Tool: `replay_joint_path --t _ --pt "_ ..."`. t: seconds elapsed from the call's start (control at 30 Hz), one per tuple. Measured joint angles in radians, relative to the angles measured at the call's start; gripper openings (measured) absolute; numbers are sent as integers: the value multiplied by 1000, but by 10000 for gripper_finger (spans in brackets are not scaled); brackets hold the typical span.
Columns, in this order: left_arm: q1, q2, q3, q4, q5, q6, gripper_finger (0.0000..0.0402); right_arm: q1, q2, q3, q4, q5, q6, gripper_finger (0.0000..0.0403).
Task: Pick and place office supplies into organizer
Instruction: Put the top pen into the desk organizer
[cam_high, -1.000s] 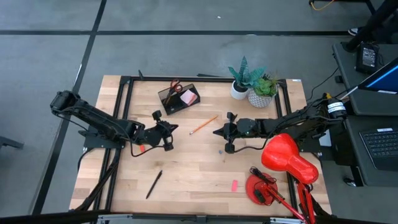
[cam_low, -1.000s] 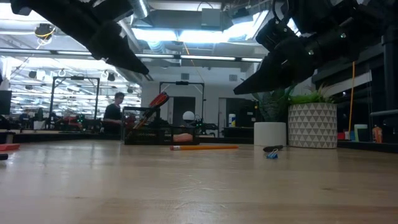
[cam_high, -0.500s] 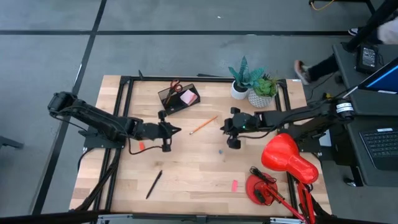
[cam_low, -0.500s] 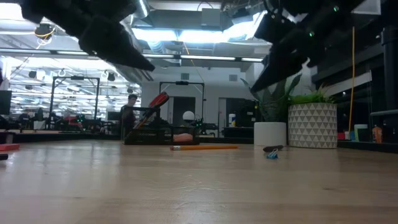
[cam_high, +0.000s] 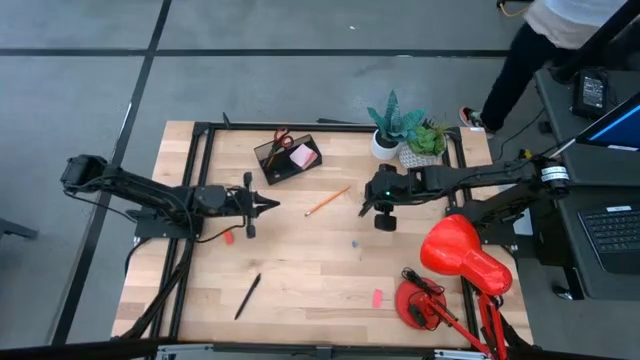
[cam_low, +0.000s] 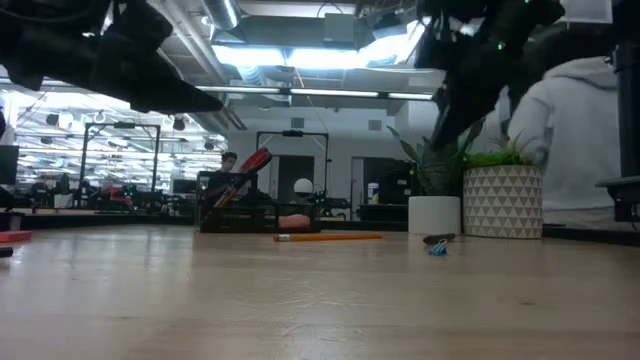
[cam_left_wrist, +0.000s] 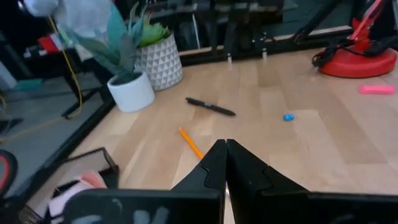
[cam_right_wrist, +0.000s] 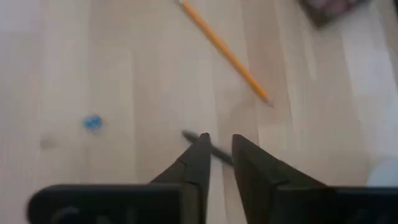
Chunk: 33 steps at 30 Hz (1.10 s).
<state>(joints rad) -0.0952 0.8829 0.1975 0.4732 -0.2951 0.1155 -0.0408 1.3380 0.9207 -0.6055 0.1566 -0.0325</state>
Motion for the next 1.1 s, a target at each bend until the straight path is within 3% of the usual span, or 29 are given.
replay_joint_path --t 0.2,0.37,0.63,1.1 --pt "0 -34 -10 2 1 58 2 -39 48 0 -27 0 -33 138" --pt "0 -34 -10 -1 0 62 3 -75 106 0 -31 0 -127 163" --pt "2 -33 -10 0 1 63 3 -114 211 3 -61 1 -261 164" --pt "48 -32 -10 -31 35 29 1 -126 407 122 -136 11 -477 163"
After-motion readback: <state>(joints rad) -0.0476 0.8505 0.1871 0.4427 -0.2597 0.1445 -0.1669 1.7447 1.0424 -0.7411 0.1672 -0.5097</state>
